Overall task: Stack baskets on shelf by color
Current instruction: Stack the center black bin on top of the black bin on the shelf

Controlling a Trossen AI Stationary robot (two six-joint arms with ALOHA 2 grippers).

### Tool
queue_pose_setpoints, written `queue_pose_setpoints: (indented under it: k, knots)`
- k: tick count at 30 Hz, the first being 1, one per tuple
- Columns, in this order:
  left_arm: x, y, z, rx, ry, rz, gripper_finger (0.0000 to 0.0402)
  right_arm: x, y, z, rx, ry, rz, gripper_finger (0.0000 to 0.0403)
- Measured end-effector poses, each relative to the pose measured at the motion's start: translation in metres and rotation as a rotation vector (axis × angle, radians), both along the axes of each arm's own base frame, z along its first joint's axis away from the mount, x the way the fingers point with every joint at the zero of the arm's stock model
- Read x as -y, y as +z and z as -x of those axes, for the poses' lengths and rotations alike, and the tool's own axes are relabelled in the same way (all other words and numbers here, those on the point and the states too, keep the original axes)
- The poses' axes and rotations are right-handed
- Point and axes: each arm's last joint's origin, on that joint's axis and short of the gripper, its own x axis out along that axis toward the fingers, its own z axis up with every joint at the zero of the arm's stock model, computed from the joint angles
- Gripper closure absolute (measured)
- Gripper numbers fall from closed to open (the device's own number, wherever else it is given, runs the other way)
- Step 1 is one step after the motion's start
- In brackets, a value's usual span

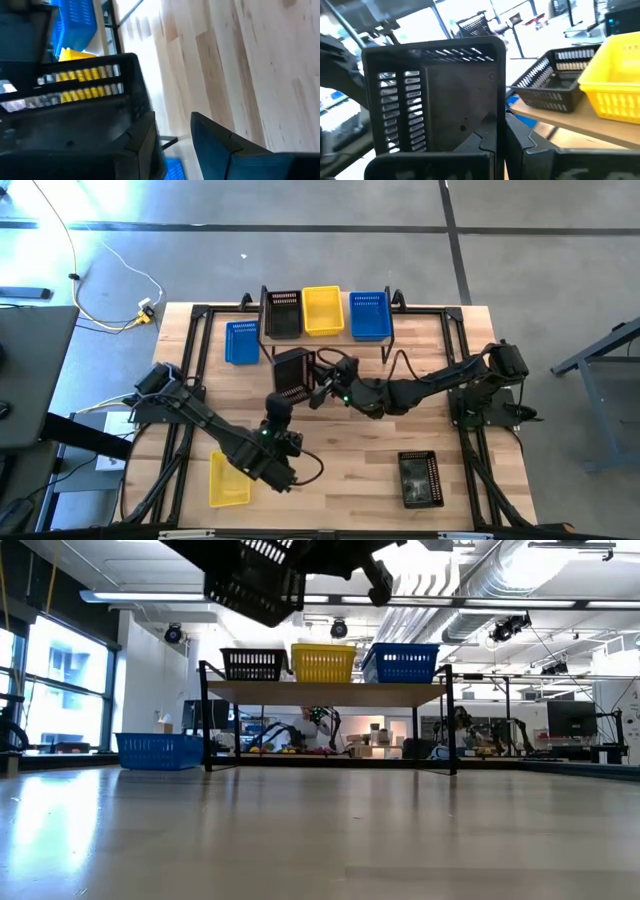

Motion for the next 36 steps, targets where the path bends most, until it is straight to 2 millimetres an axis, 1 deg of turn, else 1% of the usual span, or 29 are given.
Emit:
queue_pose_setpoints:
  k: [4, 7, 12, 19, 27, 29, 31, 36]
  knots:
    - [0.008, 0.001, 0.003, 0.024, -0.029, -0.042, 0.0287, 0.001, -0.002, 0.001, -0.017, -0.023, 0.000, 0.0403]
    - [0.010, 0.002, 0.004, 0.031, -0.037, -0.057, 0.0287, 0.000, -0.002, 0.000, -0.011, -0.009, -0.017, 0.0403]
    - [0.000, 0.001, 0.001, 0.026, 0.005, -0.048, 0.0287, -0.004, -0.002, 0.001, -0.001, 0.012, -0.034, 0.0403]
    - [-0.015, -0.001, -0.002, -0.023, 0.084, 0.050, 0.0287, -0.014, 0.000, 0.003, 0.013, 0.043, -0.034, 0.0403]
    - [-0.018, 0.000, 0.000, -0.008, 0.114, 0.015, 0.0288, -0.022, 0.002, 0.005, 0.025, 0.075, -0.042, 0.0403]
    - [-0.019, 0.000, 0.001, -0.007, 0.121, 0.011, 0.0298, -0.025, 0.003, 0.005, 0.039, 0.087, -0.044, 0.0403]
    - [-0.020, 0.000, 0.000, -0.006, 0.123, 0.011, 0.0316, -0.026, 0.004, 0.005, 0.038, 0.092, -0.033, 0.0403]
    - [-0.020, 0.001, 0.000, -0.002, 0.119, -0.002, 0.0383, -0.026, 0.003, 0.005, 0.032, 0.092, -0.031, 0.0403]
